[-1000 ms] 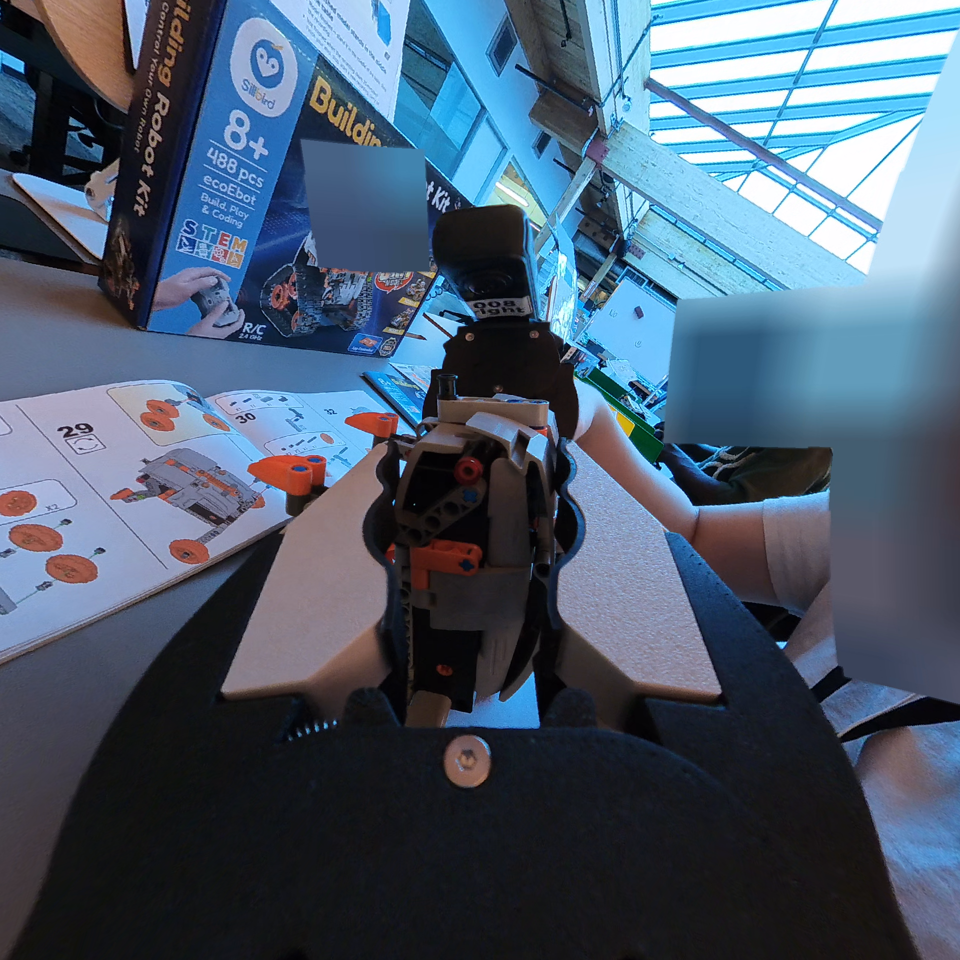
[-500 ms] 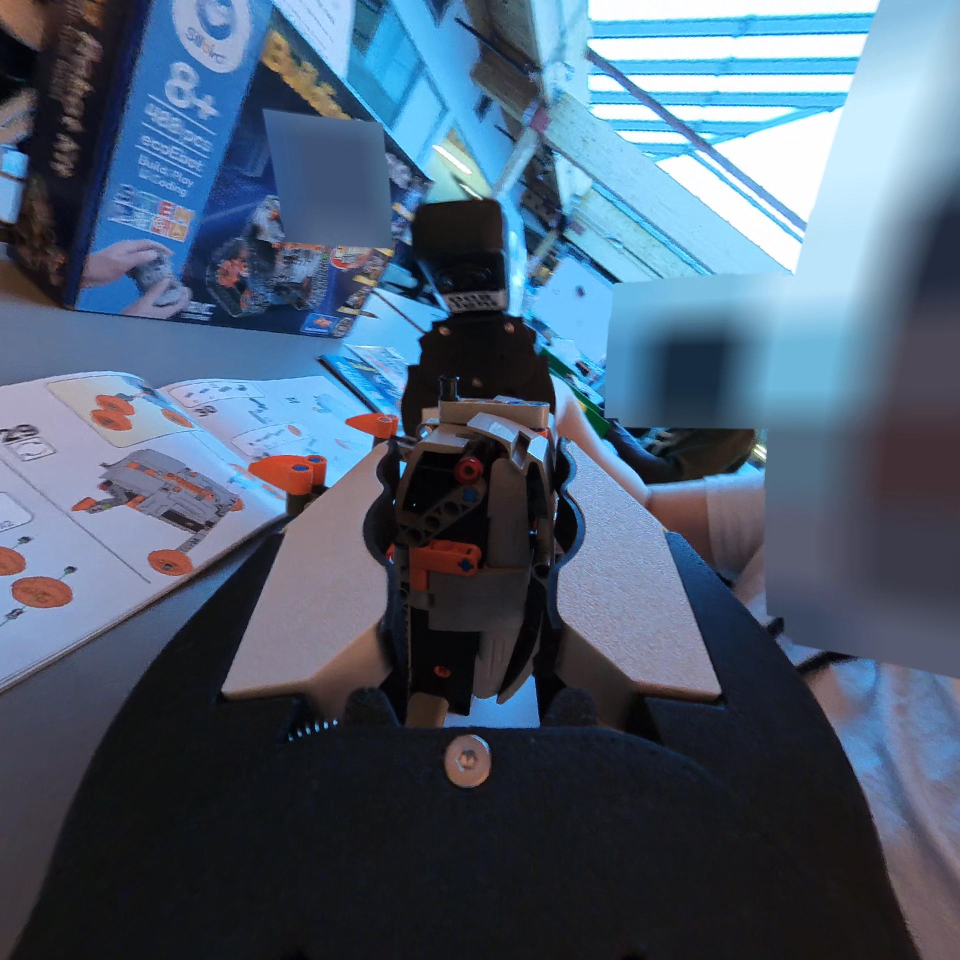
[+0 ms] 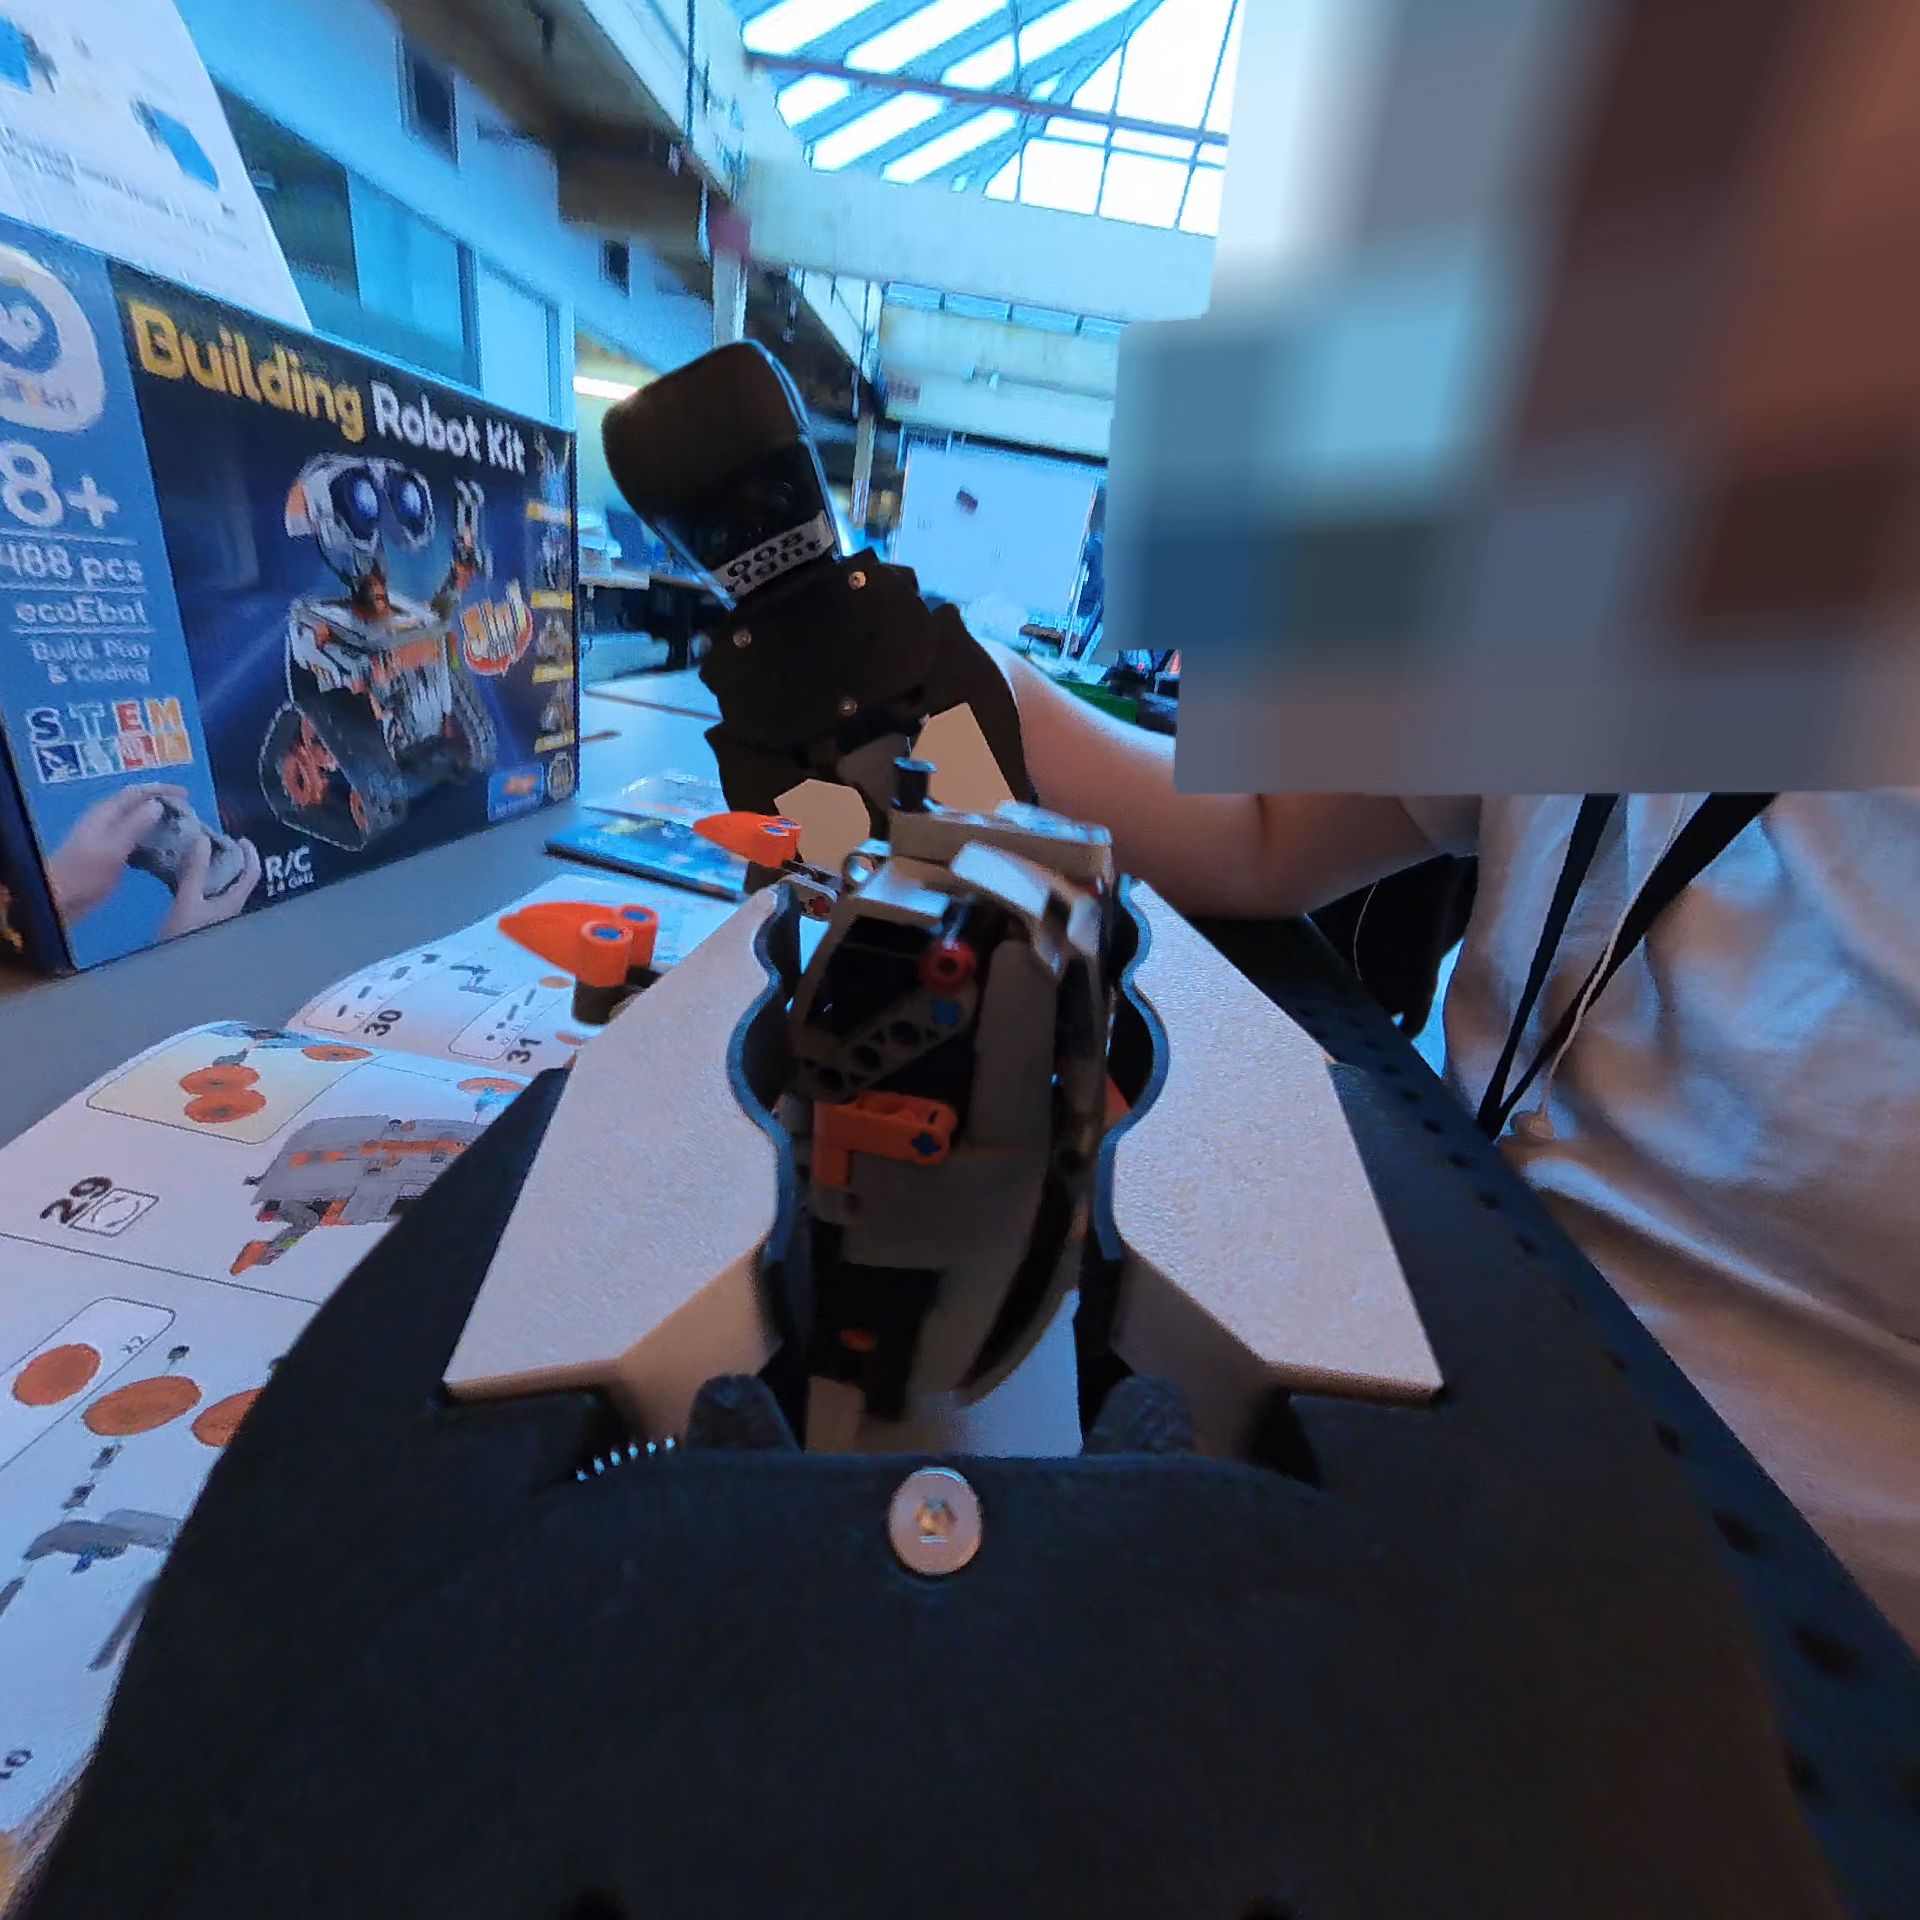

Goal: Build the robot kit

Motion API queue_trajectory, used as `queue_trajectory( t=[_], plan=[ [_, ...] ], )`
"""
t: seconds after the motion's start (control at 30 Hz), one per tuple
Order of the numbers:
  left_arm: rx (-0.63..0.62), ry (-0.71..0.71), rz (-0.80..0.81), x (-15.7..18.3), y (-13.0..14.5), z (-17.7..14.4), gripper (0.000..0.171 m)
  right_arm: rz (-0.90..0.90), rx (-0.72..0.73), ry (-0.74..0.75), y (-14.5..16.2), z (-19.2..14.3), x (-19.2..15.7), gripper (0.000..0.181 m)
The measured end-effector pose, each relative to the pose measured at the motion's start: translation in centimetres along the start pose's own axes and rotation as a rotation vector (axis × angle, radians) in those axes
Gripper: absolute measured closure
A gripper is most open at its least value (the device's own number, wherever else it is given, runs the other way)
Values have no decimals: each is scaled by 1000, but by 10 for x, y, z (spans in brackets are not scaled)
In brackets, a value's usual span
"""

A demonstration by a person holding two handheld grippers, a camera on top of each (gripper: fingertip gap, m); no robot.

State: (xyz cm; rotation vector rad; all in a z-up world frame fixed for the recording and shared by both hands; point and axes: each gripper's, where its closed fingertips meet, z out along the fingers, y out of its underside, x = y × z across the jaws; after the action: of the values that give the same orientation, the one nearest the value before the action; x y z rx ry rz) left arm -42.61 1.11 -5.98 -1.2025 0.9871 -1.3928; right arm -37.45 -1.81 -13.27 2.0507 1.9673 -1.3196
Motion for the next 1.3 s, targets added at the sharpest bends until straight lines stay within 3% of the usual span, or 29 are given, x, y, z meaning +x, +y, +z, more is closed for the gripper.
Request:
queue_trajectory(
  t=[0.17, 0.33, 0.43, 0.57, 0.63, 0.77, 0.9, 1.0, 1.13, 1.17, 1.23, 1.3],
  plan=[
    [53, -43, -57, -3, -7, -11, 107, 3, 18, 17, 0, -8, 1, 165],
    [131, -268, -14, -14, -36, -22, 98, -2, 35, 44, 0, -20, 1, 165],
    [72, -394, 41, -2, -42, -16, 114, -27, 62, 55, -3, -31, -5, 165],
    [-39, -447, 174, 28, -35, 19, 116, -87, 69, 91, -5, -42, -14, 166],
    [-149, -483, 193, 35, -22, 36, 113, -137, 77, 116, -8, -46, -21, 166],
    [-291, -506, 226, 49, -2, 65, 129, -208, 105, 162, -19, -55, -39, 165],
    [-445, -506, 218, 49, 26, 74, 147, -286, 144, 170, -30, -62, -65, 166],
    [-382, -432, 161, 58, 24, 78, 165, -333, 130, 200, -32, -61, -76, 165],
    [-231, -348, 86, 72, 6, 84, 166, -403, 201, 187, -45, -65, -97, 164],
    [-162, -323, 65, 76, -2, 85, 166, -446, 257, 172, -52, -69, -105, 157],
    [-8, -276, 22, 83, -21, 85, 166, -526, 411, 162, -67, -84, -118, 124],
    [131, -268, 1, 86, -36, 81, 166, -540, 555, 171, -77, -102, -121, 113]
  ],
)
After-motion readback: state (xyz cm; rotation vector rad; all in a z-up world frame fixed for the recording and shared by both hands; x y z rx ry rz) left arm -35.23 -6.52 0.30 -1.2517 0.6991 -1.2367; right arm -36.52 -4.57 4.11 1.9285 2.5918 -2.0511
